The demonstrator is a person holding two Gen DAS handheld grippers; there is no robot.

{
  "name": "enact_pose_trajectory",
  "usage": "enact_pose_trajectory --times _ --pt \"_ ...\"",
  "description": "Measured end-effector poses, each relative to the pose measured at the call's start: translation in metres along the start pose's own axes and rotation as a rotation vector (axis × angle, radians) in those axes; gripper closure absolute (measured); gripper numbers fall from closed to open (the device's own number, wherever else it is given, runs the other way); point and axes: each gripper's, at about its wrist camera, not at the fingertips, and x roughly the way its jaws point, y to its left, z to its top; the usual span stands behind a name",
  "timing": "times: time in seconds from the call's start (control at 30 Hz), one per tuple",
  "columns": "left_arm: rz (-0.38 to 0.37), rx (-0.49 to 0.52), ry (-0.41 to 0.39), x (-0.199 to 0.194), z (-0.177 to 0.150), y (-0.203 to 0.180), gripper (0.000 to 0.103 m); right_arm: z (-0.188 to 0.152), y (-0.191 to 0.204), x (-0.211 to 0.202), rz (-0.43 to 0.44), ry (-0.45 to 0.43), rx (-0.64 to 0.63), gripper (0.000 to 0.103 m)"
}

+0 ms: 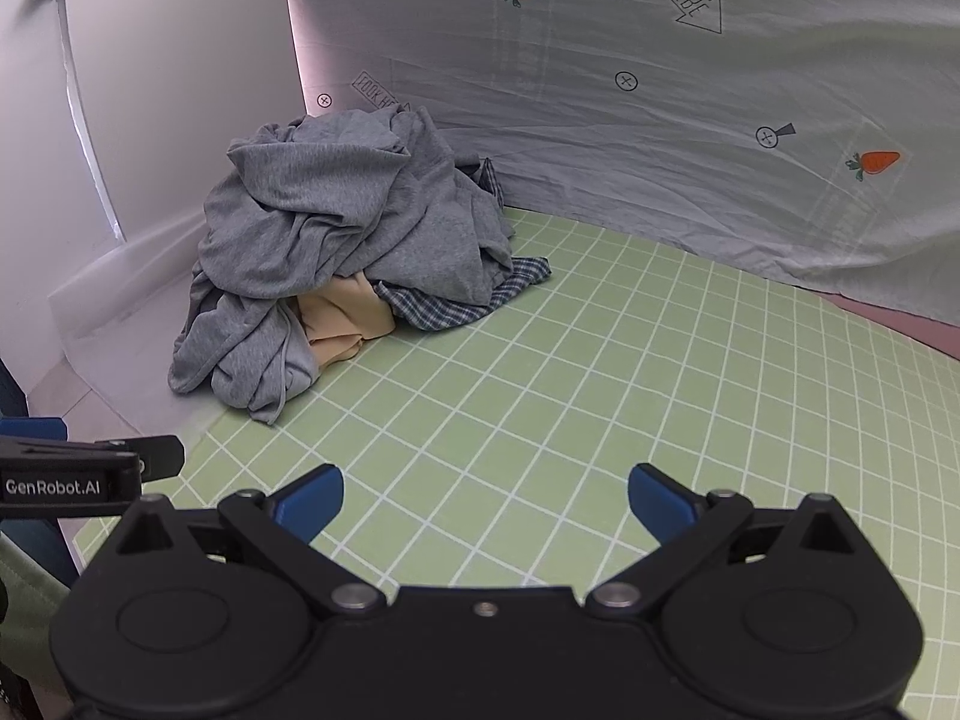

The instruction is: Fold clothes

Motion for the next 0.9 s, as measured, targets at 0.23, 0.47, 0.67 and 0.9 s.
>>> enact_pose_trajectory --times 0.23,0.47,0.67,0.9 --pt "0.001 0.002 0.001 0.0 -0.001 -0.0012 0.0 0.0012 -0.0022 -0.0001 0.002 -0.003 0.004 0.001" --pt "-0.001 0.006 0.006 0.0017 -0.0009 -0.0011 0.0 0.002 -0.0011 0.0004 -0.001 -0.001 0.008 0.001" --pt "-0.002 0.01 0.008 0.0023 0.0003 -0.001 0.0 0.0018 -0.0032 0.0001 -0.002 -0.004 0.013 0.001" --pt "-0.004 0.014 0.013 0.0026 0.0007 -0.0001 0.0 0.0017 -0.0031 0.0005 -0.003 -0.003 0.015 0.001"
